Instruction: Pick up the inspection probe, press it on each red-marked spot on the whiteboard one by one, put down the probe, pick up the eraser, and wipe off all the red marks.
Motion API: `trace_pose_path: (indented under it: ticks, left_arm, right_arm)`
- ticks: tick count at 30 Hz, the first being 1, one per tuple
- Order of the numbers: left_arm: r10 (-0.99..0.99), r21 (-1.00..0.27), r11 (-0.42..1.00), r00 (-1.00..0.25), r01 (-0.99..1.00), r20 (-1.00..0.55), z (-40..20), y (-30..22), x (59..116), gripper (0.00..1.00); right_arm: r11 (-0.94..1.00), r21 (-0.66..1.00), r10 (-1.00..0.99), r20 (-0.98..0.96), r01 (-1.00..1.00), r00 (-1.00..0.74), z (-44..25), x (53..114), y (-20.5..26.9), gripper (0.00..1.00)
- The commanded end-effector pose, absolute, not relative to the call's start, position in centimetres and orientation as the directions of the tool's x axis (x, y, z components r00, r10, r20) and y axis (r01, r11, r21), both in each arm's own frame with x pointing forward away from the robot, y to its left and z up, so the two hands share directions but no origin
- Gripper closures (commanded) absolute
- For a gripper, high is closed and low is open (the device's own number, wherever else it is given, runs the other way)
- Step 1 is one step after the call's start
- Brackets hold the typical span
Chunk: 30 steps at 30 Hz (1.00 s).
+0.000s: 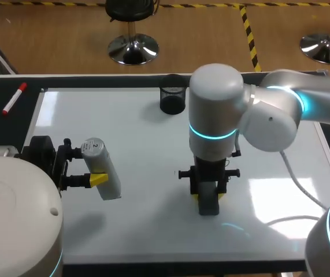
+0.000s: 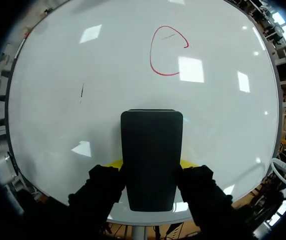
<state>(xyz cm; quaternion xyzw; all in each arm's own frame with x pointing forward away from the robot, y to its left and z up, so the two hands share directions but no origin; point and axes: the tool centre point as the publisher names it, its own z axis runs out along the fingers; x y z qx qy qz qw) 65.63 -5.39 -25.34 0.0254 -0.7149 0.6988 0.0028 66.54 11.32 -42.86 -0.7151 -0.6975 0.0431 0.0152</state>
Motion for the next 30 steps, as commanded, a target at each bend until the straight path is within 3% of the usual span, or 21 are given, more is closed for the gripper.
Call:
trace_pose_path:
  ticks: [1,20,30]
  left_arm:
    - [-0.035,-0.999,0.024,-0.999,-0.040,0.039,-25.1,-5.4,65.5,1.00]
    - [-0.035,-0.999,0.024,-0.999,-0.040,0.039,-25.1,-5.4,65.5,1.00]
    - [-0.035,-0.999,0.024,-0.999,-0.040,0.039,-25.1,-5.4,65.5,1.00]
  right_arm:
    - [-0.039,-0.079,0.999,-0.015,0.996,0.038,-44.5,66.0,8.3,1.00]
    - [-0.071,-0.092,0.997,0.016,0.993,0.072,-43.1,66.5,1.9,1.00]
    - [0.015,-0.083,1.000,0.027,0.996,-0.013,-41.7,66.5,0.2,1.00]
